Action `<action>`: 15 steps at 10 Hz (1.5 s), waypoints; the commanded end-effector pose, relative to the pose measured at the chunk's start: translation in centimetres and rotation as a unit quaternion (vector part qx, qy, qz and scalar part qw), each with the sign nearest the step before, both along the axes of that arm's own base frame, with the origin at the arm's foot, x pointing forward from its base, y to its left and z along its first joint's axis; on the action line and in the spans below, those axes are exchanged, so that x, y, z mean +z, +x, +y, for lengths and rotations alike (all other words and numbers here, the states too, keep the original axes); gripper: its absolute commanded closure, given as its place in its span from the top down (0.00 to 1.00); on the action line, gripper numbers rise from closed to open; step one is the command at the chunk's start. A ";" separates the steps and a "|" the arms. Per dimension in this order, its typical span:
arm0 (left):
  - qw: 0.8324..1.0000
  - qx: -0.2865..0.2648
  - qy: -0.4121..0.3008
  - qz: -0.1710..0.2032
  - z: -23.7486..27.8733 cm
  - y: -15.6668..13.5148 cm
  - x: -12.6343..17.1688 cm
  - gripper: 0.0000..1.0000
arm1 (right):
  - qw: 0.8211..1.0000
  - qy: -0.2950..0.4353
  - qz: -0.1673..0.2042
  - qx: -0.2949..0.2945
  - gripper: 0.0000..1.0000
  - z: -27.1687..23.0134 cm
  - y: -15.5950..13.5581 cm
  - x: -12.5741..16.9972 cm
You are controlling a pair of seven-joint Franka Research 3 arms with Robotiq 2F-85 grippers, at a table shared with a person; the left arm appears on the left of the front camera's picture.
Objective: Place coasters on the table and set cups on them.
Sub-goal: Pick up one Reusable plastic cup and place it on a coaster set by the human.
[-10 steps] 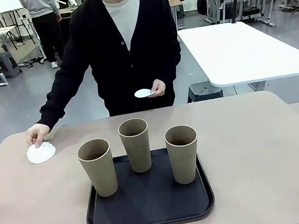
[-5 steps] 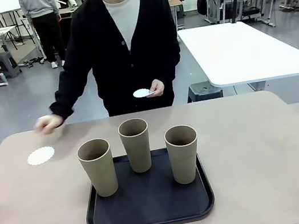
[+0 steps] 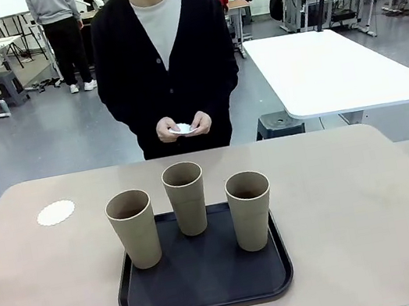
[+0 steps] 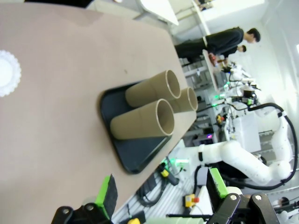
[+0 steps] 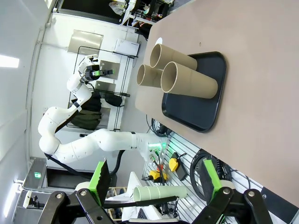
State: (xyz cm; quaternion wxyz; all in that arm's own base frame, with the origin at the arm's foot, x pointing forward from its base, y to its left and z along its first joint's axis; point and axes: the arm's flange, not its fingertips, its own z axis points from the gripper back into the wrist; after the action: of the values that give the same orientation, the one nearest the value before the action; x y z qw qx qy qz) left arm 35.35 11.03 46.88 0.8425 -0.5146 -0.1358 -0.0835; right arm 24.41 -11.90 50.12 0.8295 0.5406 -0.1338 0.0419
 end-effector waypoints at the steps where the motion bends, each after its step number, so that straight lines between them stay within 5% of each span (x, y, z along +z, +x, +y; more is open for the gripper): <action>1: 1.000 -0.001 -0.004 -0.003 0.1 0.0 0.1 1.00 | 1.000 0.002 -0.001 -0.001 1.00 0.0 0.1 0.1; 2: 1.000 0.000 0.000 0.000 0.0 0.0 0.0 1.00 | 1.000 0.002 -0.001 -0.001 1.00 0.0 0.1 0.1; 3: 0.994 -0.042 0.079 -0.069 -0.9 1.1 1.2 1.00 | 1.000 0.002 -0.001 -0.001 1.00 0.0 0.1 0.1; 4: 0.967 -0.103 0.175 -0.150 -2.7 2.8 3.3 1.00 | 1.000 0.002 -0.001 -0.001 1.00 0.0 0.1 0.1; 6: 0.899 -0.240 0.281 -0.234 -6.1 5.7 5.5 1.00 | 1.000 0.002 -0.001 -0.001 1.00 0.0 0.1 0.1; 7: 0.843 -0.336 0.332 -0.257 -8.6 5.9 5.6 1.00 | 1.000 0.002 -0.001 -0.001 1.00 0.0 0.1 0.1; 9: 0.761 -0.396 0.415 -0.303 -13.0 4.9 4.7 1.00 | 1.000 0.002 -0.001 -0.001 1.00 0.0 0.1 0.1; 10: 0.733 -0.408 0.444 -0.315 -14.6 4.6 4.0 1.00 | 1.000 0.002 -0.001 -0.001 1.00 0.0 0.1 0.1; 13: 0.674 -0.434 0.490 -0.341 -17.9 3.6 2.0 1.00 | 1.000 0.002 -0.001 -0.001 1.00 0.0 0.1 0.1; 14: 0.683 -0.416 0.484 -0.356 -18.4 3.6 1.9 1.00 | 1.000 0.002 -0.001 -0.001 1.00 0.0 0.1 0.1; 15: 0.683 -0.454 0.477 -0.316 -18.4 4.4 3.5 1.00 | 1.000 0.002 -0.001 -0.001 1.00 0.0 0.1 0.1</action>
State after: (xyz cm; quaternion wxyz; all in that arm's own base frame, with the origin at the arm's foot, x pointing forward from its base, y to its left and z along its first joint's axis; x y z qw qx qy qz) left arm 39.39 -7.89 49.43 0.7324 0.0297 -0.1106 -0.6712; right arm 24.43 -11.91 50.15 0.8310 0.5385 -0.1339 0.0402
